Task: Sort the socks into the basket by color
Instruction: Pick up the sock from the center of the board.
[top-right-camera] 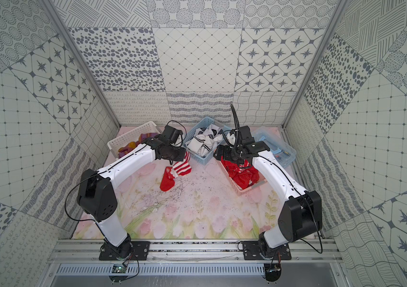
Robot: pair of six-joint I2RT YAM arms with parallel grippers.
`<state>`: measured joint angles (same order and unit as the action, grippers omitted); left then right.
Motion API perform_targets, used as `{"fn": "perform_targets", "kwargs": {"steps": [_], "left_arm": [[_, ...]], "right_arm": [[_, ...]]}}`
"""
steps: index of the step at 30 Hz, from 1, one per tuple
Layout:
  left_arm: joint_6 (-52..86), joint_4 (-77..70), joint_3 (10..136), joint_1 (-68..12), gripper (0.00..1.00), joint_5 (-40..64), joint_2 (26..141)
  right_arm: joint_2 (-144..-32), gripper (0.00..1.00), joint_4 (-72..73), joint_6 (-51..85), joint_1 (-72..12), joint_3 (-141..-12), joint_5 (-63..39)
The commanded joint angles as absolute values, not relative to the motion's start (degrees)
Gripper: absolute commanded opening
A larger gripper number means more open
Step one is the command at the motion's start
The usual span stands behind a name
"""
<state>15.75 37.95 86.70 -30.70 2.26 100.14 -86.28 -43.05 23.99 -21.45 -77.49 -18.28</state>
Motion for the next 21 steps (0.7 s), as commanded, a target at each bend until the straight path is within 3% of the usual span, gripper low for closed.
{"fn": "perform_targets", "kwargs": {"steps": [1,11,21], "left_arm": [[19.0,36.5,85.7,-31.0,0.00,11.2,95.6],[28.7,27.3,83.0,-31.0,0.00,21.5,91.1],[35.9,19.4,80.3,-31.0,0.00,26.2,89.2]], "right_arm": [[-87.2,0.98,-40.1,24.6,-24.1,-80.2,-22.3],[-92.2,0.98,-29.5,29.7,-32.0,-80.7,-32.0],[-95.0,0.98,-28.3,27.8,-34.9,-82.0,-31.4]]}}
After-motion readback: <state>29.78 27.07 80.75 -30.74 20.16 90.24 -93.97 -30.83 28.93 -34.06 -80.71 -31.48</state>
